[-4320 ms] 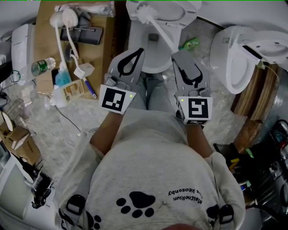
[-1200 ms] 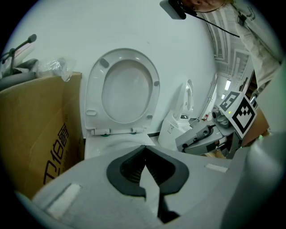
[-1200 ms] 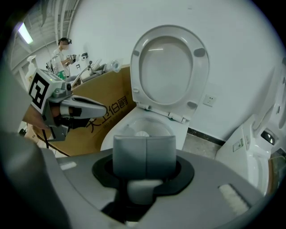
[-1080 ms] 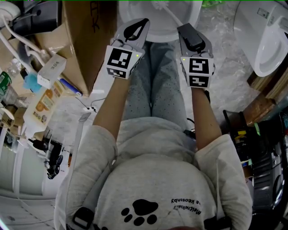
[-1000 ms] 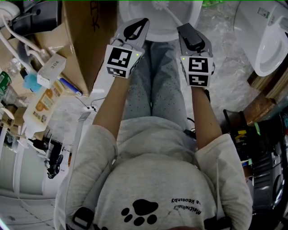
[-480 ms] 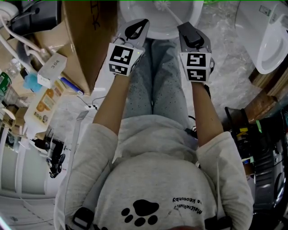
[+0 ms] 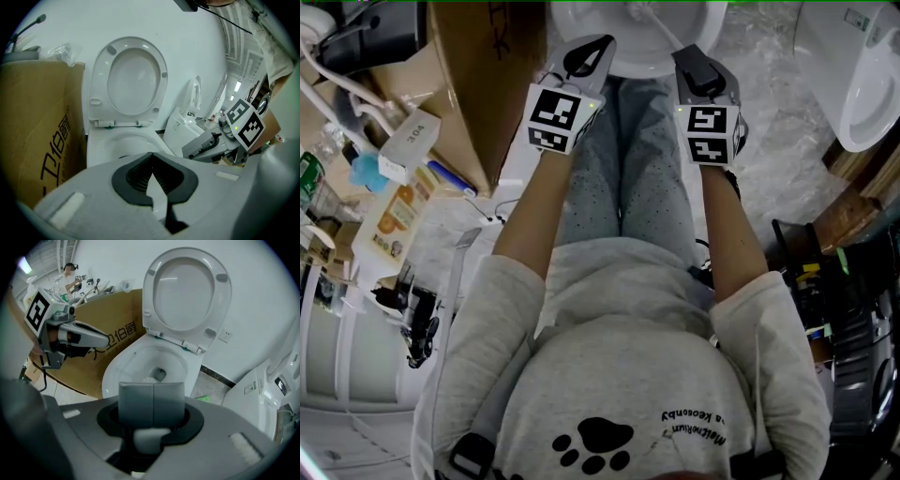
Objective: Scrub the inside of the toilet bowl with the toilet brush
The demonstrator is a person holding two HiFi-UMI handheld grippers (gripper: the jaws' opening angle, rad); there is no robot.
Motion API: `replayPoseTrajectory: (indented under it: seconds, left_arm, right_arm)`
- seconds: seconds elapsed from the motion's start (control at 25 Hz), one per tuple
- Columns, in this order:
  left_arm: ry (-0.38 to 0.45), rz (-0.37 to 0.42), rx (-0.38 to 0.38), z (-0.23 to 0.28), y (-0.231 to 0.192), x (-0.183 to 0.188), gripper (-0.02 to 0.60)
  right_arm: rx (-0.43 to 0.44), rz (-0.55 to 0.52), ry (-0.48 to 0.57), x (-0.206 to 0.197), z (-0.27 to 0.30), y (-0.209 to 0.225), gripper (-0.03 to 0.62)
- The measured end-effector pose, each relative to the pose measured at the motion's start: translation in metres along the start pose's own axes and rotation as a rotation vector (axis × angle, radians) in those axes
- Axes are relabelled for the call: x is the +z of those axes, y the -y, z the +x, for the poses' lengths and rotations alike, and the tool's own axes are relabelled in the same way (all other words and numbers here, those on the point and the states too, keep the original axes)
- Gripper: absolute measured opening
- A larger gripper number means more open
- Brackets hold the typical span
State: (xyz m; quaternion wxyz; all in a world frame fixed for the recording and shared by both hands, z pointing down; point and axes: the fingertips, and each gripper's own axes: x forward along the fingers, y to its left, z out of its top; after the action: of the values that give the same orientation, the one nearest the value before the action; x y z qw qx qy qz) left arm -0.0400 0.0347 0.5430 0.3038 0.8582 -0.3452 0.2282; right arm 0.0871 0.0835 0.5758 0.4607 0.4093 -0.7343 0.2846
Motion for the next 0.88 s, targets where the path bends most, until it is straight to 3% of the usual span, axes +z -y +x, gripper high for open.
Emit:
replayPoseTrajectory:
  seconds: [0.48,0.88]
  left_arm:
    - [-0.014,-0.014,-0.005,-0.004,-0.002,-0.005,-0.002]
    - [-0.029,-0.019,-0.011,-0.005,-0.005,-0.013,-0.002]
  right_arm:
    - [0.044,-0.076,-0.131,-0.045,0.015,-0.031,0.155]
    - [0.04,-0.123,-0.156,-0.047,0.018,-0.045,0.155]
